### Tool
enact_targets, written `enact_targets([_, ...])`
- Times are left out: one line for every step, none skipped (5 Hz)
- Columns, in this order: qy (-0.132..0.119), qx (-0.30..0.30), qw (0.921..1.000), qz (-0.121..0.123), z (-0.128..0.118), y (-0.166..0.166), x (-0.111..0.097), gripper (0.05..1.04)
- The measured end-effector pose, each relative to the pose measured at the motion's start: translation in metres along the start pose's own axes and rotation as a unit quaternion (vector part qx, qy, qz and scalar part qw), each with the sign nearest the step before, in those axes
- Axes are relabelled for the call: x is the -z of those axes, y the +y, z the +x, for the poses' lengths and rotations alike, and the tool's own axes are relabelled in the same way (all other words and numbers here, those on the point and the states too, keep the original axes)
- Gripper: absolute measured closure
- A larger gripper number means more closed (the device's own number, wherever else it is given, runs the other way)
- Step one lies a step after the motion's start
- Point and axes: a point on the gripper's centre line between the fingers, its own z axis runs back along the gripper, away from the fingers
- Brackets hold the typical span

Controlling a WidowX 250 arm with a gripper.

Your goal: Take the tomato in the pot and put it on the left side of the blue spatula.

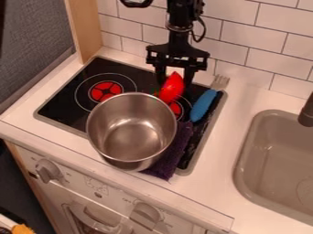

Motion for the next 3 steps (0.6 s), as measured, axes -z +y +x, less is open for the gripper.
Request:
enact_targets([0.009, 0.007, 0.9999, -0.003, -0.003, -0.001, 0.000, 0.068])
enact_targets([-0.008, 0.025, 0.9995, -0.018, -0.009, -0.001, -0.020, 0.073])
enact_targets([-0.031, 0.049, 0.9979, -0.029, -0.014, 0.000, -0.042, 0.077])
